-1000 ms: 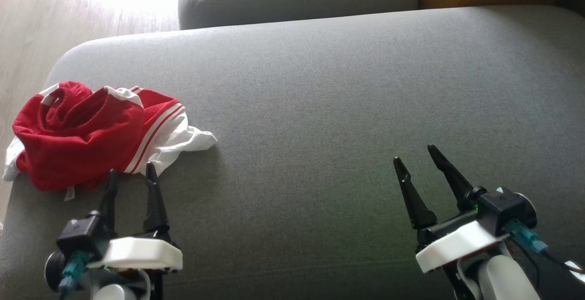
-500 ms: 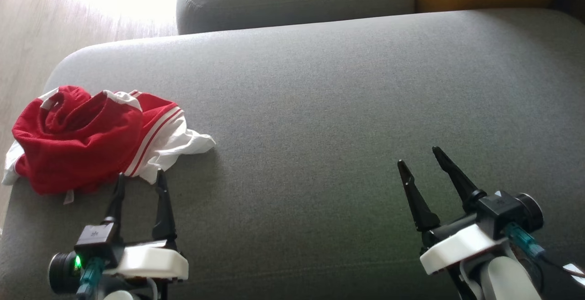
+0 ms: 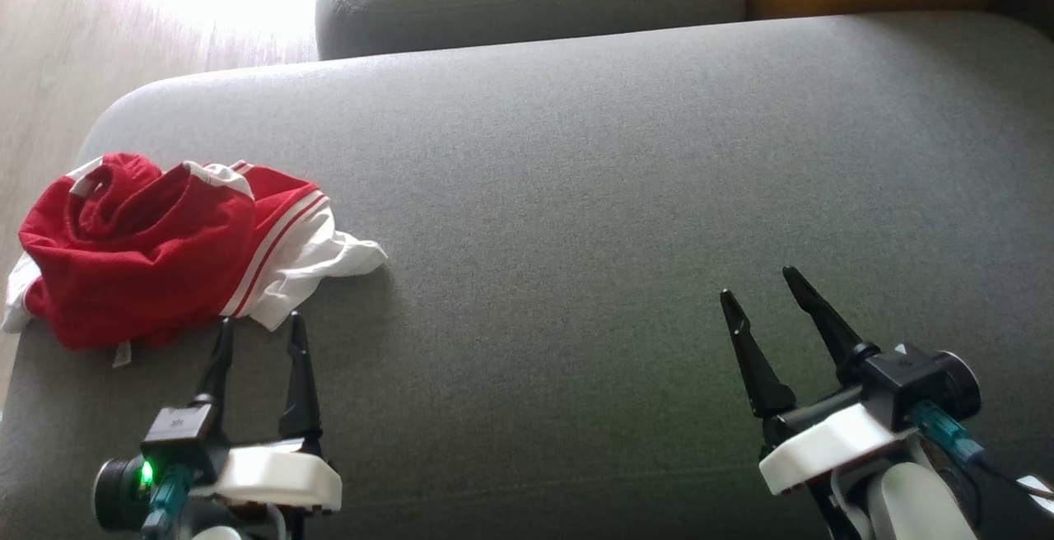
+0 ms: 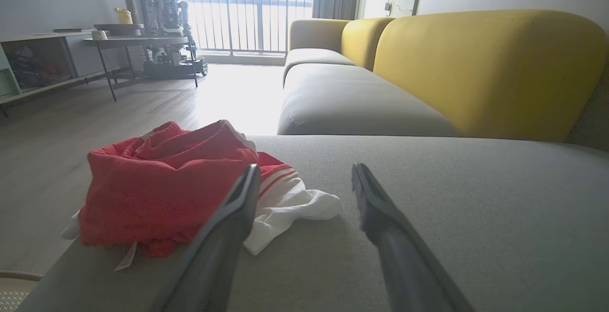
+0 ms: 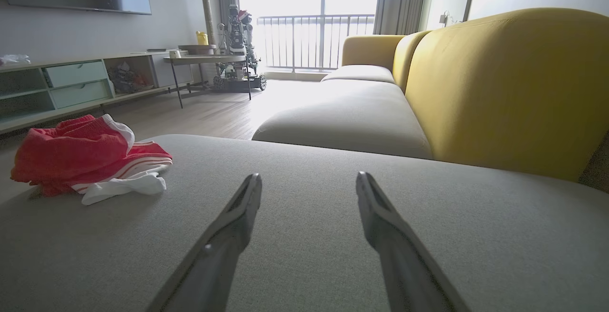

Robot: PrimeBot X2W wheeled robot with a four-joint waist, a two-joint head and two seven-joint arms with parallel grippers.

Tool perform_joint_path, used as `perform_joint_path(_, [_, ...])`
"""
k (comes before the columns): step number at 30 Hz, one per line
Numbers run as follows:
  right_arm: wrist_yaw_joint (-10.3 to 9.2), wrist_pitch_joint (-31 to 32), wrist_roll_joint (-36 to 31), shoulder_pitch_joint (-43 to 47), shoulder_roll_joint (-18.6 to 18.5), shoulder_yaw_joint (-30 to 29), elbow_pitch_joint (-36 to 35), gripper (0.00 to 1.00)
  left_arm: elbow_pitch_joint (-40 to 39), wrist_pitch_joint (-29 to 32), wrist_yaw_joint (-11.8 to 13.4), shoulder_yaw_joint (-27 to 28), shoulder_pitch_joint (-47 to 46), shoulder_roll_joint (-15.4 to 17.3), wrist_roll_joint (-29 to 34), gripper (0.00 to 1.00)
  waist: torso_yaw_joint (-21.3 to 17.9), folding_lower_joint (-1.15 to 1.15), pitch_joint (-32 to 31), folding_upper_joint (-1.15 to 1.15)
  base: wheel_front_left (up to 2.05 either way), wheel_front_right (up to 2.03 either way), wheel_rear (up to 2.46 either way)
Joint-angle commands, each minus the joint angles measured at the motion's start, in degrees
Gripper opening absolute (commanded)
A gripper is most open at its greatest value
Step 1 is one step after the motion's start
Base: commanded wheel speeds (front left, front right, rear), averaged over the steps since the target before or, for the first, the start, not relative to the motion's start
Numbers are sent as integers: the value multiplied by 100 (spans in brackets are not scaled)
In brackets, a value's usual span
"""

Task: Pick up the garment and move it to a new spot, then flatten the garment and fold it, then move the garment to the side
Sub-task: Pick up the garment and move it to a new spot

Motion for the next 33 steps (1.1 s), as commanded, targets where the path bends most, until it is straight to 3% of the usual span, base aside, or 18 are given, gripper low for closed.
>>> perform_joint_path(1, [-1, -53, 49, -203, -69, 108, -151, 100, -160, -70, 7, 172, -229, 81, 5, 100, 2, 0, 1, 0, 0, 0, 0])
perform_joint_path(13, [-1, -54, 125, -147, -69, 209, -146, 100, 61, -70, 59, 202, -243, 81, -94, 100, 163, 0, -29, 0, 0, 0, 0])
perform_joint_path(33, [-1, -54, 194, 91, -69, 415, -160, 100, -46, -70, 353, 237, -32, 81, -362, 100, 1380, 0, -249, 0, 0, 0, 0])
